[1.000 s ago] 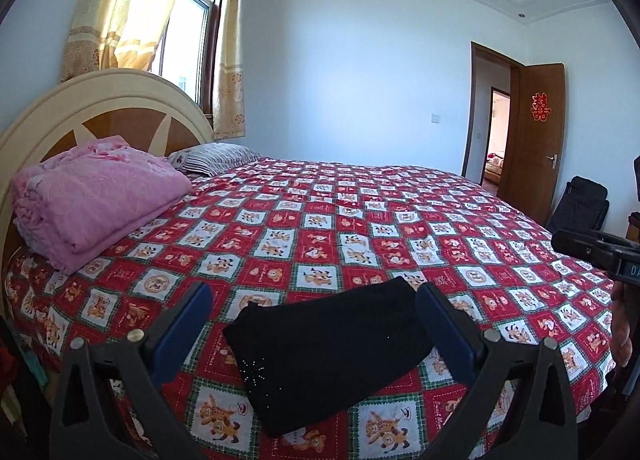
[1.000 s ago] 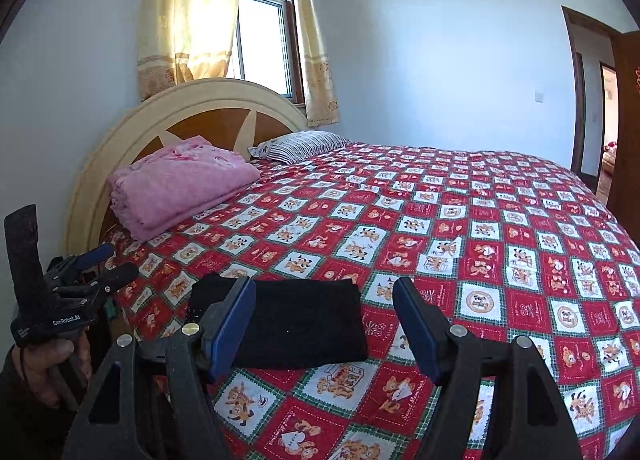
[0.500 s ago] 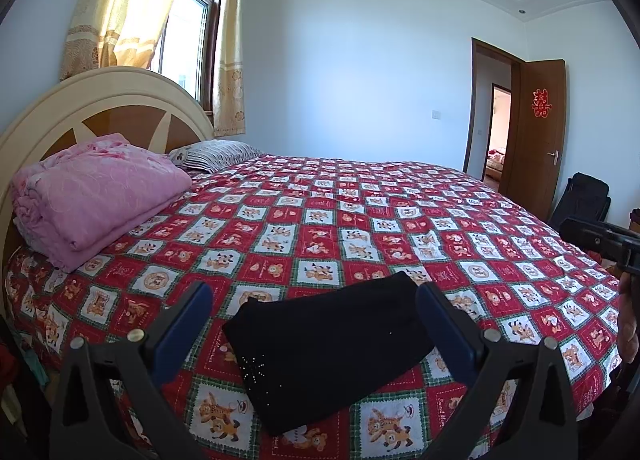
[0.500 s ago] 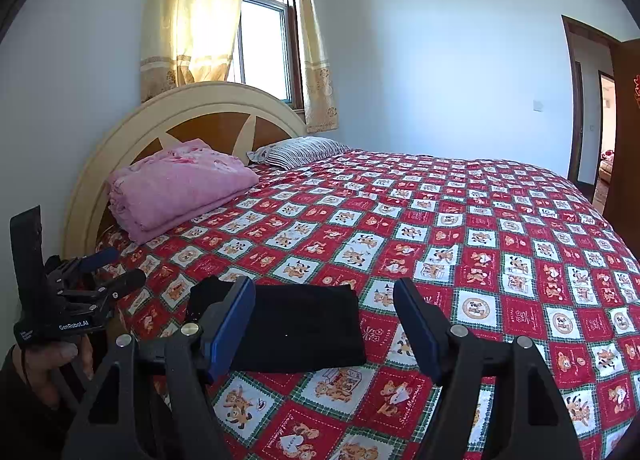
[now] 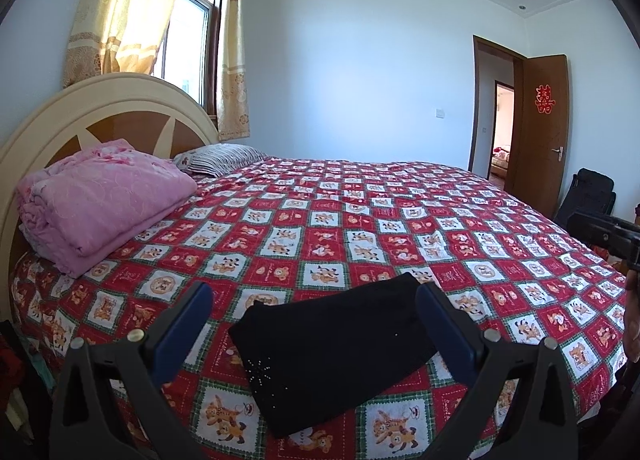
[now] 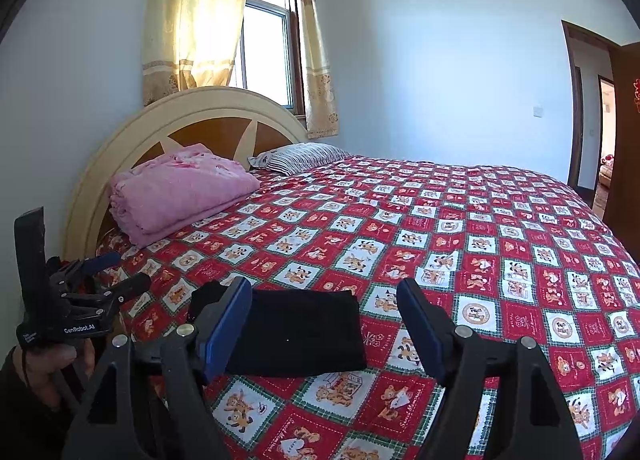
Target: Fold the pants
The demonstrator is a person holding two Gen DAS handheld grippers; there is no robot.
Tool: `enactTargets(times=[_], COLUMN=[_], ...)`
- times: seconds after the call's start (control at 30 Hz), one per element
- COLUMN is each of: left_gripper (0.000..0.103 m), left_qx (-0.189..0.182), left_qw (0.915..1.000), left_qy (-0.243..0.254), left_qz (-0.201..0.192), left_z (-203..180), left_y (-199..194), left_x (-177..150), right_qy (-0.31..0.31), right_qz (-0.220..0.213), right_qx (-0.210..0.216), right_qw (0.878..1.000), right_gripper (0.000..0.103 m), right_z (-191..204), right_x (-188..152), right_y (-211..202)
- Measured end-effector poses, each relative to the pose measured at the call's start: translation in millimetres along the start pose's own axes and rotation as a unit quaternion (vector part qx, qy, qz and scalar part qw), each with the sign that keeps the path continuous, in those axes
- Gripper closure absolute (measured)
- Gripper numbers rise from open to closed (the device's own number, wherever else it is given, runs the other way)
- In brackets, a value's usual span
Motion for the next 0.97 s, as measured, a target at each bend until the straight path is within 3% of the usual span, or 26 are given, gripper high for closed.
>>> enactTargets(times=[0.33, 0.97], left_gripper=[0.000, 0.000], left_qx=[0.047, 0.017], left_qw=[0.9985, 0.9996], left_qy=[0.022, -0.007], left_qz=[-0.019, -0.022], left_z=[-8, 0], left_y=[-4, 1], left_x=[4, 1], right_qy=[-0.010, -0.018], right_qz=[-0.002, 0.013], right_qx=[-0.006, -0.008], right_qw=[1.000, 1.000], right_gripper=[0.027, 0.026], right_z=[3, 7], right_x=[-1, -9], right_y=[0, 13])
Point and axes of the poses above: each gripper's, at about its wrist camera, not at the fingertips, and y roughly the way its jaws point, z to its left, x to its top, the point moved 2 cm from there along y, roughly the way its jaws point, and after that the axes turned 5 degrees about z, right-handed, at the moved point
